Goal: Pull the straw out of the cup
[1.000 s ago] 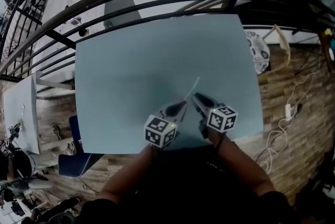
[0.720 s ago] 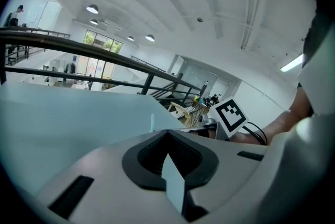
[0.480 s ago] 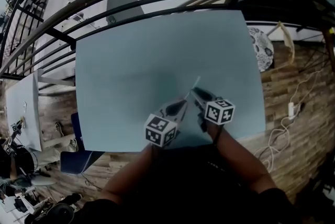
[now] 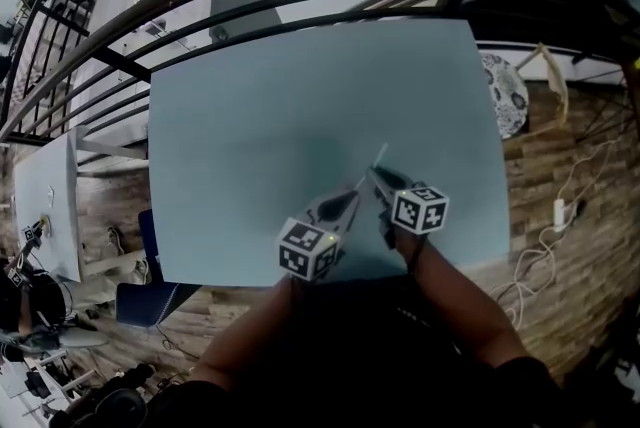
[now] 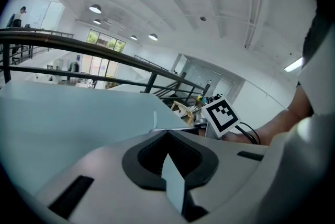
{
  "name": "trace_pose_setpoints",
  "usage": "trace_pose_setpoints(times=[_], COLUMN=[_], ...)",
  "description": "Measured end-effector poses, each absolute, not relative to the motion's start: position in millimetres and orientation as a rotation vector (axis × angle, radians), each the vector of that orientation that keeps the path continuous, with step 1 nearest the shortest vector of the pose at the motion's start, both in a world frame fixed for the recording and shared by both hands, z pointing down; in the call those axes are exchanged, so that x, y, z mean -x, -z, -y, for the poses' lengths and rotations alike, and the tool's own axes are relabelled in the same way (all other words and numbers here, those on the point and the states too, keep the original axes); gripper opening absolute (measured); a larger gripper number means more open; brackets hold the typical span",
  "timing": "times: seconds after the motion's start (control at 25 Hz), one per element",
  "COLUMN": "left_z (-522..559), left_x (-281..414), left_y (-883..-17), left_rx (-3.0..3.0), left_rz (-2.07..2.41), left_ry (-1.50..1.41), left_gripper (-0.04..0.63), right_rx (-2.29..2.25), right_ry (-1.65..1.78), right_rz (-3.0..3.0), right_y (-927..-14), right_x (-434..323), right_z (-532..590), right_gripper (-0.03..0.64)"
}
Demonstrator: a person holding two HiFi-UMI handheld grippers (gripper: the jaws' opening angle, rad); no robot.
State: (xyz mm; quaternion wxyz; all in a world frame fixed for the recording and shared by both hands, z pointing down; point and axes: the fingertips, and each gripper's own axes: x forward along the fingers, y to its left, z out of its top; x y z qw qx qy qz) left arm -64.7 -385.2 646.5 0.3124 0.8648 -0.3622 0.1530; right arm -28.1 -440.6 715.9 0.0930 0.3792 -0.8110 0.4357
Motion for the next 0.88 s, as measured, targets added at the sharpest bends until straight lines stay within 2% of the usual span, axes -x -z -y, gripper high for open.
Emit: trace_pose_setpoints(times=[0.88], left_z=[346.7], left_x=[107.5], left_y=[-609.2], left_rx=[-2.329], left_rz=[0.998], left_ry=[-0.321], left_gripper=[0.011], right_rx=[-1.193], right_ry=[-1.044], right_rz=[2.547], right_y=[-631.8], right_x=[37.4], right_z=[409.1], right_gripper=[0.04])
